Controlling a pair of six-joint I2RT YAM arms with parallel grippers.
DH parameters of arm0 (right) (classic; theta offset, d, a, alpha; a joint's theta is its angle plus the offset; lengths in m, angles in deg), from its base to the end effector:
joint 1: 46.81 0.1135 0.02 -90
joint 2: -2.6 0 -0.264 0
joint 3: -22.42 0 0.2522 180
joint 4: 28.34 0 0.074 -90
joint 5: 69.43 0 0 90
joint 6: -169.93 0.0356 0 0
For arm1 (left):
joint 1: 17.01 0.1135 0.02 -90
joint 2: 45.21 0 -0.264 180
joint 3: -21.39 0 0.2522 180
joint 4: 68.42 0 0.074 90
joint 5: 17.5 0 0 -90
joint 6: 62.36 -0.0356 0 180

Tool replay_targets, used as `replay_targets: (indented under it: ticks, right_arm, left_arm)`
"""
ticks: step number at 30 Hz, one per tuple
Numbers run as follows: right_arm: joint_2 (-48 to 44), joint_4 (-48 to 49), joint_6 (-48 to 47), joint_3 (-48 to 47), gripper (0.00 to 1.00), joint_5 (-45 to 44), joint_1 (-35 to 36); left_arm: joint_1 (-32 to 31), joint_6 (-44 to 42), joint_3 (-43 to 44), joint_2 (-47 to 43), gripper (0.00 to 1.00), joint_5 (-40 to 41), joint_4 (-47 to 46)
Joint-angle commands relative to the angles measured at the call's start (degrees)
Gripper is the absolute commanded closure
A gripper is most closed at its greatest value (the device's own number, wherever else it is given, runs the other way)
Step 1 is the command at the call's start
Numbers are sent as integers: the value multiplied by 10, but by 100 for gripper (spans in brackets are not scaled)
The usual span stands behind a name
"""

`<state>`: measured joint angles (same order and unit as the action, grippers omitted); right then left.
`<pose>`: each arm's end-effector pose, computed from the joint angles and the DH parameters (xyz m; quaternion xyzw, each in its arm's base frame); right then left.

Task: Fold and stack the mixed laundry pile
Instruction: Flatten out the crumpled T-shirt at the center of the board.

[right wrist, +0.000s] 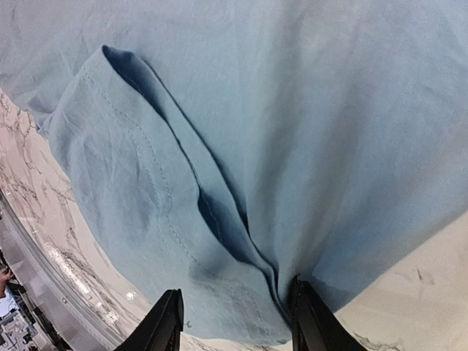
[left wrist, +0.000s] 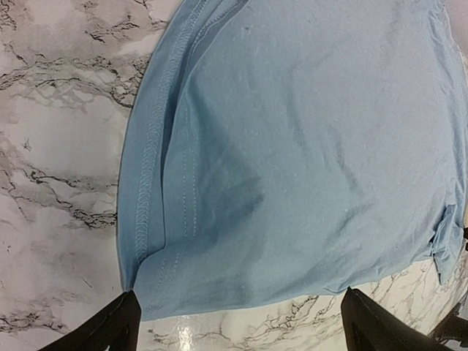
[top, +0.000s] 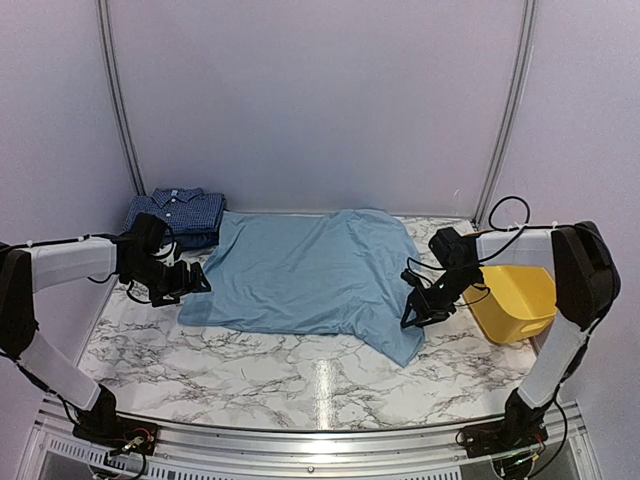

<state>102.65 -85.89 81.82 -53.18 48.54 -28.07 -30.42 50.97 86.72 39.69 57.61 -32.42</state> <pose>0.2885 0.1155 0.1646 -0.1585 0.9551 0.2493 0.0234 0.2853 -0.0774 0.2026 -0.0437 0.9469 -0.2099 0.2395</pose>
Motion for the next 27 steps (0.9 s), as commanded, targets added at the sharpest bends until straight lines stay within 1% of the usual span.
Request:
replay_targets:
  ticks: [1, 3, 7, 9, 11, 12, 13, 15, 19, 22, 24, 26, 27]
  right_arm:
    - [-43, -28, 11, 24, 55, -34, -5]
    - [-45, -22, 12, 36, 59, -31, -8]
    - [-44, -13, 19, 44, 61, -29, -8]
    - [-38, -10, 18, 45, 65, -28, -9]
    - [-34, -9, 17, 44, 73, -28, -10]
    - [-34, -9, 16, 42, 79, -25, -10]
    - [-37, -9, 15, 38, 89, -21, -10]
    - [-51, -8, 16, 31, 100, -9, -9]
    - [-85, -23, 6, 1, 100, 15, 4]
    - [-119, -37, -2, -26, 100, 48, 33]
    - [-145, -37, 1, -33, 100, 86, 72]
    - [-162, -33, 10, -29, 100, 122, 132]
    - [-167, -33, 17, -23, 100, 126, 166]
  left_arm:
    - [-2, -5, 1, -14, 1, 11, 19]
    - [-2, -7, 4, -10, 1, 11, 20]
    - [-2, -6, 10, -4, 1, 9, 21]
    - [-2, -7, 14, -2, 1, 9, 21]
    - [-2, -7, 17, -1, 1, 8, 22]
    - [-2, -8, 18, -1, 1, 9, 23]
    - [-2, -9, 19, -2, 1, 10, 24]
    - [-2, -11, 19, -5, 1, 12, 25]
    - [-1, -14, 16, -7, 1, 16, 28]
    - [-1, -18, 16, -10, 1, 19, 35]
    - [-1, -20, 16, -13, 1, 22, 41]
    - [-1, -23, 15, -16, 1, 23, 44]
    - [-1, -24, 14, -18, 1, 24, 46]
